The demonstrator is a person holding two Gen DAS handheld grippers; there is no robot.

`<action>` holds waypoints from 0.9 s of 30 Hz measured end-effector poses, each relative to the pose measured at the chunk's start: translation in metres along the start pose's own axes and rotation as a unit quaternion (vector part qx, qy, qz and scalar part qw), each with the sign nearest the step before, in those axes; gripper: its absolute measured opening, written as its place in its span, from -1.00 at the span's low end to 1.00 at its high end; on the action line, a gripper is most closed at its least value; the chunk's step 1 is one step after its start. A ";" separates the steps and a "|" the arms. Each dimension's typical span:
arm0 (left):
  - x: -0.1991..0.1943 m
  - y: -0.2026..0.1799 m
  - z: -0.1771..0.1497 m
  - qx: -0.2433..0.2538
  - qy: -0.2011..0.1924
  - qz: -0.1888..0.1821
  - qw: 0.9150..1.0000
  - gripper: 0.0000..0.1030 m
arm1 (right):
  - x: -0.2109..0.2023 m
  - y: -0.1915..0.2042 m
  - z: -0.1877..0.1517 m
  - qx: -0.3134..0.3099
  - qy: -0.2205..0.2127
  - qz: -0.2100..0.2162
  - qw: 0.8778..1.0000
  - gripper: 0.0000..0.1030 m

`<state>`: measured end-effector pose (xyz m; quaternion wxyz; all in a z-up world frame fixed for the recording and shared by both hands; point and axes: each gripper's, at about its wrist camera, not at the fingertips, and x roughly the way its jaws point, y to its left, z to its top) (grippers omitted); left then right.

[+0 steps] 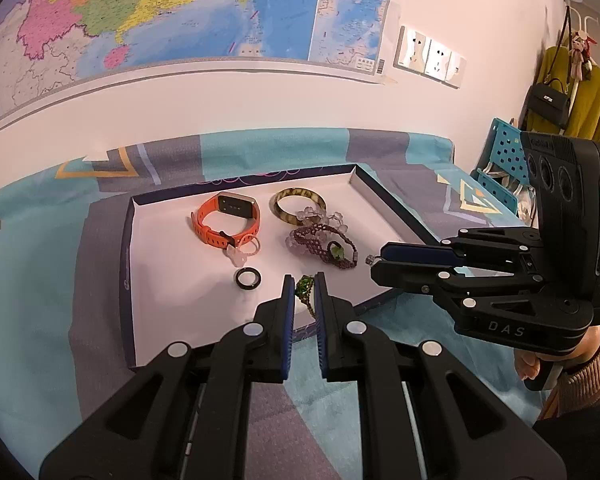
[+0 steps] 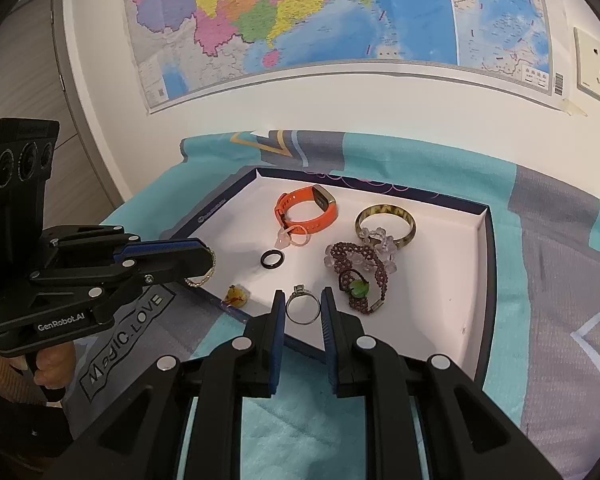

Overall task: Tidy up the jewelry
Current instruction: 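Grasp the silver ring with the right gripper while the left lifts the gold ring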

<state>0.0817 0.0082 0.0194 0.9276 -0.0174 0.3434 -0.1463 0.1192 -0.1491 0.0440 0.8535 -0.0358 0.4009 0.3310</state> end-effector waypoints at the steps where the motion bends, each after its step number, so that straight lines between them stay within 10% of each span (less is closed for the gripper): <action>1: 0.001 0.000 0.001 0.000 0.000 0.000 1.000 -0.80 | 0.001 0.000 0.000 0.001 0.000 0.000 1.000 -0.69; 27: 0.019 0.004 0.006 -0.004 0.009 0.005 1.000 -0.80 | 0.013 -0.007 0.006 0.003 0.009 -0.005 1.000 -0.69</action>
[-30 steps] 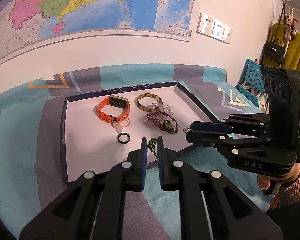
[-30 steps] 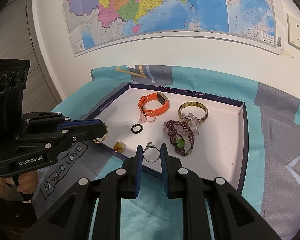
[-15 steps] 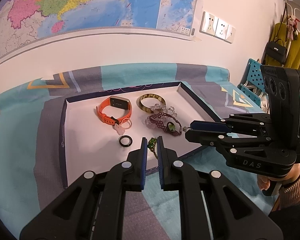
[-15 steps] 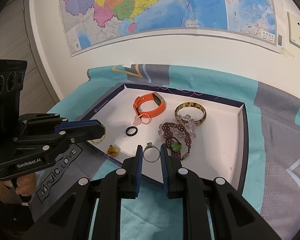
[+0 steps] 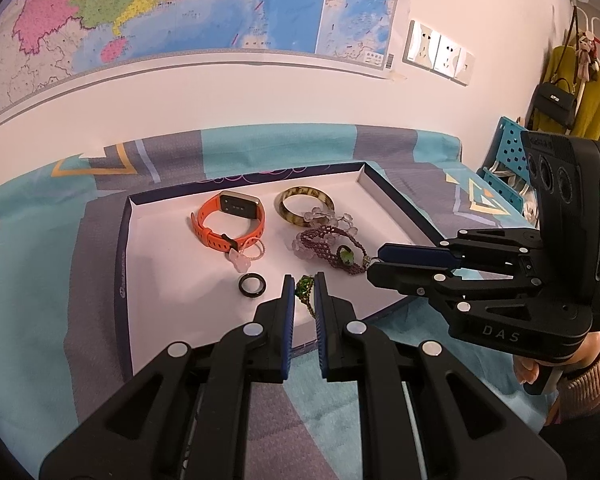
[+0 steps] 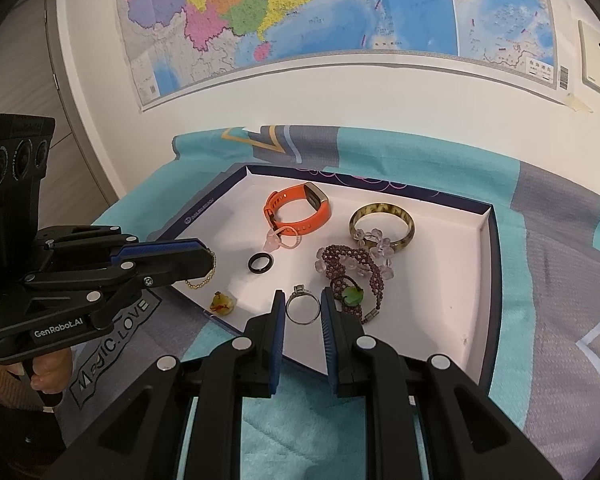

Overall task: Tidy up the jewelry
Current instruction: 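Grasp the silver ring with the right gripper while the left lifts the gold ring, then carry both rings over the box with both grippers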

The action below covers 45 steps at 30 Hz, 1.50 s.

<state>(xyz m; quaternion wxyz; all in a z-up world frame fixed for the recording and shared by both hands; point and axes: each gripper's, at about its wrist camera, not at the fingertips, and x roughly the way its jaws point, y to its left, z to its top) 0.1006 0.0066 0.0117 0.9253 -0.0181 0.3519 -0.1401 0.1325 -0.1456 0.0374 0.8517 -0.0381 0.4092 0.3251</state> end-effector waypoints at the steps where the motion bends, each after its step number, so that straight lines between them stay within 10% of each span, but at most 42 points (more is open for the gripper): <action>1: -0.001 0.000 0.000 0.000 0.000 0.000 1.000 -0.80 | 0.000 0.000 0.000 0.000 0.000 0.000 1.000 -0.69; 45: 0.023 0.011 0.004 -0.013 0.017 0.014 1.000 -0.79 | 0.017 -0.004 0.003 0.004 0.012 -0.010 1.000 -0.69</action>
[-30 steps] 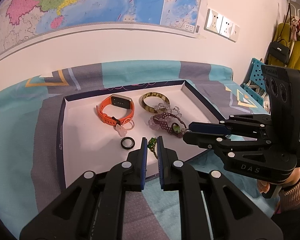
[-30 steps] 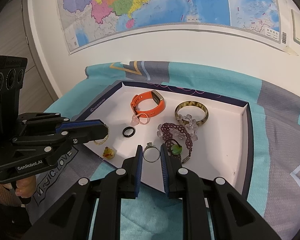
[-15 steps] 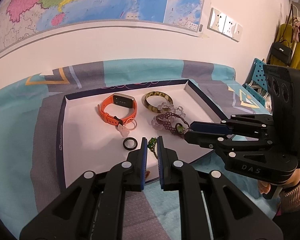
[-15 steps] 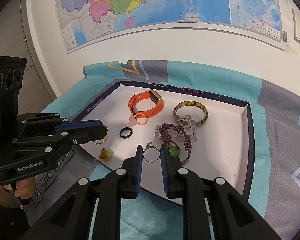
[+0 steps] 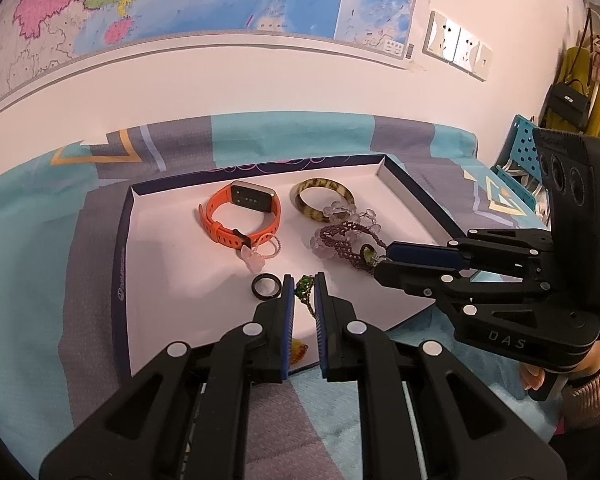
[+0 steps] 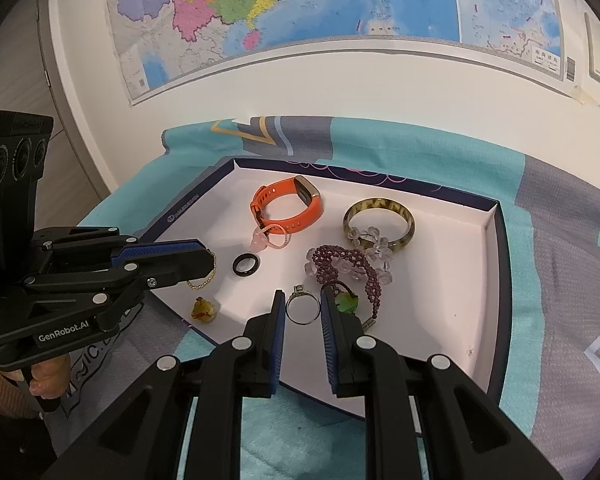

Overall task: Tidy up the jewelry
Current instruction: 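Carry both rings over the box with both grippers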

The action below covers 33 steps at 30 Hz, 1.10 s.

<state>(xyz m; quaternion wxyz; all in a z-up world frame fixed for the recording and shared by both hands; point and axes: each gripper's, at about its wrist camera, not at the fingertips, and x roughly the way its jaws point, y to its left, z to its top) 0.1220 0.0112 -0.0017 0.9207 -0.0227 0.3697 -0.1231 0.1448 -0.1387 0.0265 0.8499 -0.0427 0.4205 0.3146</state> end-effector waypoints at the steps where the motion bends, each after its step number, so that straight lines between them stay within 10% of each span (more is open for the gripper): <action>1: 0.001 0.000 0.000 0.000 0.001 0.000 1.000 -0.79 | 0.001 0.000 0.000 0.000 0.000 -0.001 1.000 -0.69; 33: 0.013 0.002 0.001 -0.005 0.014 0.001 1.000 -0.79 | 0.010 0.001 0.000 -0.001 0.009 -0.005 1.000 -0.69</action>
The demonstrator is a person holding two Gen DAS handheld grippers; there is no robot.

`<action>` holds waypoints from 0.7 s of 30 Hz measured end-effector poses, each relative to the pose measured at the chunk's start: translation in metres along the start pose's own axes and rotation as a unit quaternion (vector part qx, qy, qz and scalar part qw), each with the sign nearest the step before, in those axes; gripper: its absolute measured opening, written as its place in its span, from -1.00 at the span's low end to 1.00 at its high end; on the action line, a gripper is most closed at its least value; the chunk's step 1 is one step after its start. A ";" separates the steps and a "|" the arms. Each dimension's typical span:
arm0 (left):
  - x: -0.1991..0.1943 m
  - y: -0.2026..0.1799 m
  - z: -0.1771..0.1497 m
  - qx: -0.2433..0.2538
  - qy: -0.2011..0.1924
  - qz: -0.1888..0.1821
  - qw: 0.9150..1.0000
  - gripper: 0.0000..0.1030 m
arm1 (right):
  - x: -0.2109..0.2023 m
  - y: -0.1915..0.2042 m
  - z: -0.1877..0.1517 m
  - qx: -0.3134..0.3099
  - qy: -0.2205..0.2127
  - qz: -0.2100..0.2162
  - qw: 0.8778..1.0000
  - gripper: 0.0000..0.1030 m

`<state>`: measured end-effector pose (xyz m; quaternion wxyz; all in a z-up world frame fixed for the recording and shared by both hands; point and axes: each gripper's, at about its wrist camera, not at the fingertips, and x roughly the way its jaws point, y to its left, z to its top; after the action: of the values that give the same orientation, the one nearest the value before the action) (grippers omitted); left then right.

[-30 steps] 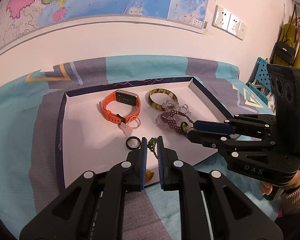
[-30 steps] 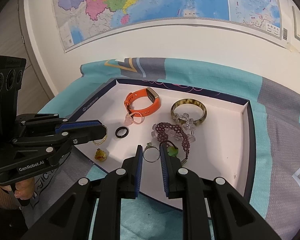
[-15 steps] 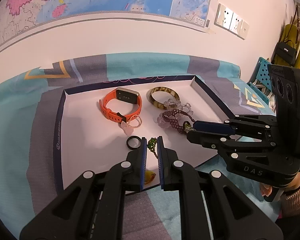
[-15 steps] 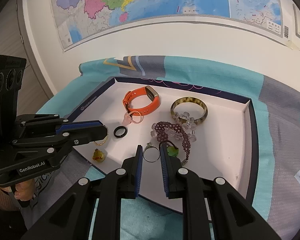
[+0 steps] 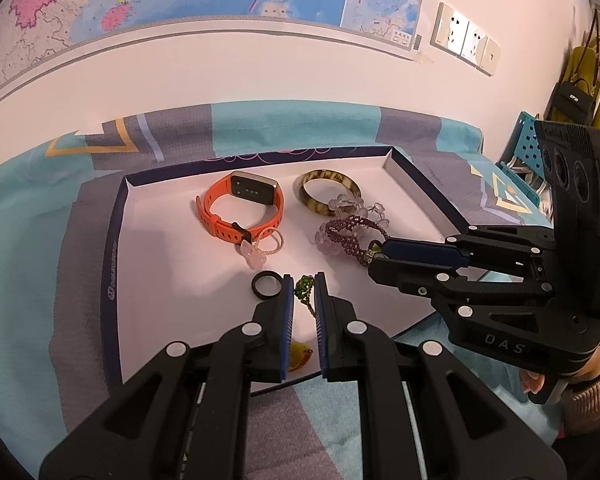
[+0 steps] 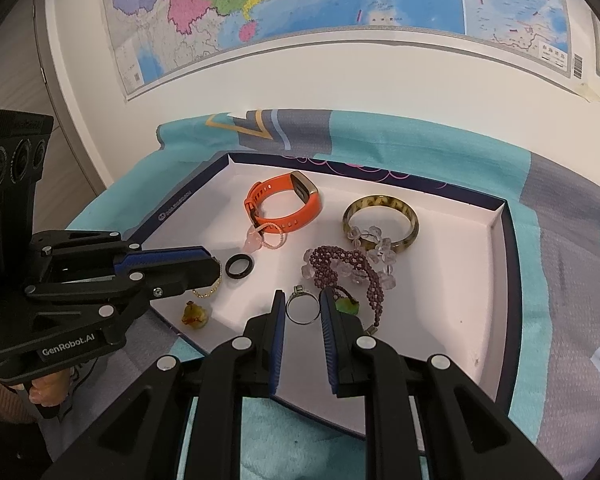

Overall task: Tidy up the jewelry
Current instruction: 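Carry both rings over the box with both grippers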

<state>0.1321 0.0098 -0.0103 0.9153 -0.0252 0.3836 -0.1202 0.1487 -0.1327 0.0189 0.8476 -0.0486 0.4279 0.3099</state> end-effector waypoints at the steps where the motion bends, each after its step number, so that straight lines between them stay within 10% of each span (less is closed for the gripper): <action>1: 0.001 0.000 0.000 0.000 0.000 0.000 1.000 -0.79 | 0.001 0.000 0.000 -0.001 0.001 -0.001 1.000 -0.69; 21: 0.014 0.001 -0.002 -0.006 0.019 -0.005 1.000 -0.79 | 0.011 -0.001 0.001 -0.002 0.016 -0.013 1.000 -0.69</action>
<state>0.1407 0.0078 -0.0217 0.9072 -0.0307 0.4014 -0.1225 0.1547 -0.1276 0.0106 0.8444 -0.0611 0.4401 0.2993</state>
